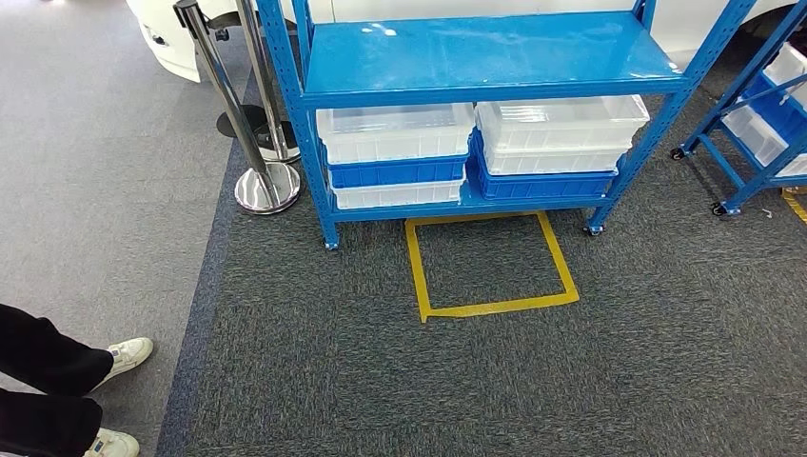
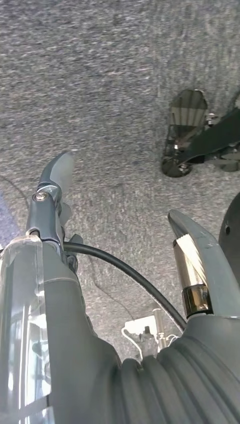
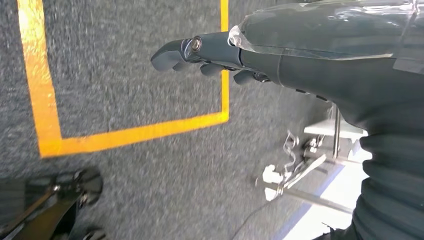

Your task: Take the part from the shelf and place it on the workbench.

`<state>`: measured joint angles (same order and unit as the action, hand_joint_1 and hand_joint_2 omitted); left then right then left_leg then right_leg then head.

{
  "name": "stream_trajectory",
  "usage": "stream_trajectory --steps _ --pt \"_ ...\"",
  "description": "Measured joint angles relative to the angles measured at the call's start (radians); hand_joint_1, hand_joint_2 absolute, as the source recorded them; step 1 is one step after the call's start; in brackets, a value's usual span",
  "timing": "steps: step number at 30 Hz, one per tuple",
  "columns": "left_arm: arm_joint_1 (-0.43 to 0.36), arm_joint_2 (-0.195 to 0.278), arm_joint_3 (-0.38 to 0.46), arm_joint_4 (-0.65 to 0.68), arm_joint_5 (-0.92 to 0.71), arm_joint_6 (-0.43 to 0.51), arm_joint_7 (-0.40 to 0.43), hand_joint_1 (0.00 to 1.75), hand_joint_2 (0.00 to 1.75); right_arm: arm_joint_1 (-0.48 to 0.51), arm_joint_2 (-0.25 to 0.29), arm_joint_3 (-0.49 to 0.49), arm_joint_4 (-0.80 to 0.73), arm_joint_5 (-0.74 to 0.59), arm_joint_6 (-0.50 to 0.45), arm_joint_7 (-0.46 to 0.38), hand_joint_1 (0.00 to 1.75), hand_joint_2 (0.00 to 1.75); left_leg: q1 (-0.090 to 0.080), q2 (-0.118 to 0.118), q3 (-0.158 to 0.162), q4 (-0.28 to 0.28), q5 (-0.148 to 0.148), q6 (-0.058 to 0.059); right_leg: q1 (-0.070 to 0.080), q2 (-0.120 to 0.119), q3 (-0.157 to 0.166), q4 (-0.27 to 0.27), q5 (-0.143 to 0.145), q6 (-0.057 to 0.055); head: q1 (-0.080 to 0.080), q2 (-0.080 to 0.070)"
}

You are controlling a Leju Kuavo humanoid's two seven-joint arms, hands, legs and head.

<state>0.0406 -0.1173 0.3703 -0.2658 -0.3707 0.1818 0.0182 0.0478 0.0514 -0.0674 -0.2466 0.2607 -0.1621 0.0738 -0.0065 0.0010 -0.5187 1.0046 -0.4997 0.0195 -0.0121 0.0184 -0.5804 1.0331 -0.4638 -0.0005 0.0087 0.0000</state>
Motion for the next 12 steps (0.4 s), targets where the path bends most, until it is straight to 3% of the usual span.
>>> stream_trajectory --steps 12 --pt "0.071 0.07 -0.232 -0.07 0.27 -0.13 -0.013 0.0 1.75 0.059 -0.024 0.028 -0.08 -0.189 0.116 -0.051 0.0 1.75 0.0 0.0 0.0 0.0 0.0 0.001 0.0 0.0 0.0 0.0 0.0 0.001 0.0 0.0"
